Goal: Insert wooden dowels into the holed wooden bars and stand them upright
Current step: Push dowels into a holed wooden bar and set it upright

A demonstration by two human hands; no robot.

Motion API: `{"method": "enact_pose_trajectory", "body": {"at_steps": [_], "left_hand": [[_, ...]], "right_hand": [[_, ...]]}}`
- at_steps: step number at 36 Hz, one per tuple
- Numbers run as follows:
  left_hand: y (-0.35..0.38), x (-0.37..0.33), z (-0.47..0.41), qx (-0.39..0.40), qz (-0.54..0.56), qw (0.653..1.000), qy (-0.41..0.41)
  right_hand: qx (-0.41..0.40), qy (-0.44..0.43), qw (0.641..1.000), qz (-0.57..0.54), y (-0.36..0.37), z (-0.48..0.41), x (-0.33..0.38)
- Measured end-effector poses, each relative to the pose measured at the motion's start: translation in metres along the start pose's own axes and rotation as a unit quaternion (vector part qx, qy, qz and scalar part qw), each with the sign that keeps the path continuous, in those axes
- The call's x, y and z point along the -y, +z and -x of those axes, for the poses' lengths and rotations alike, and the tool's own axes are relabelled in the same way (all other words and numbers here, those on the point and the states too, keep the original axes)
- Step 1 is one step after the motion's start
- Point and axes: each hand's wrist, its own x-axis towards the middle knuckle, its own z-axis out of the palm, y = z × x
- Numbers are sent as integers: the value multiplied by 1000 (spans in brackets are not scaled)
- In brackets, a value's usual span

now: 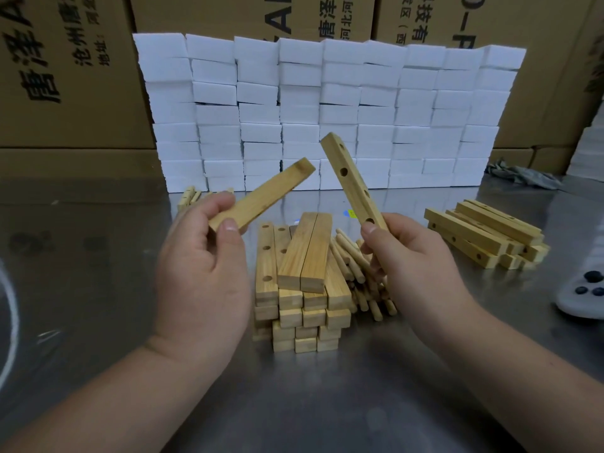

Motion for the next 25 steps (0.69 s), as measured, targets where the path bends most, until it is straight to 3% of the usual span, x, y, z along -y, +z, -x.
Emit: {"method": "enact_pose_trajectory", "body": {"at_steps": [12,17,20,25], "left_hand": [[0,11,-8,40,-22,996,-79],[1,4,4,106,9,994,-17],[0,4,5,106,30,994,-9],[-1,7,2,136,-59,987,59]], "right_hand": [[25,2,1000,3,-1,-2,-1],[17,23,999,15,-1,-3,-5],[13,28,999,9,-1,-5,-5],[44,-3,999,4,-1,-2,-2]]}}
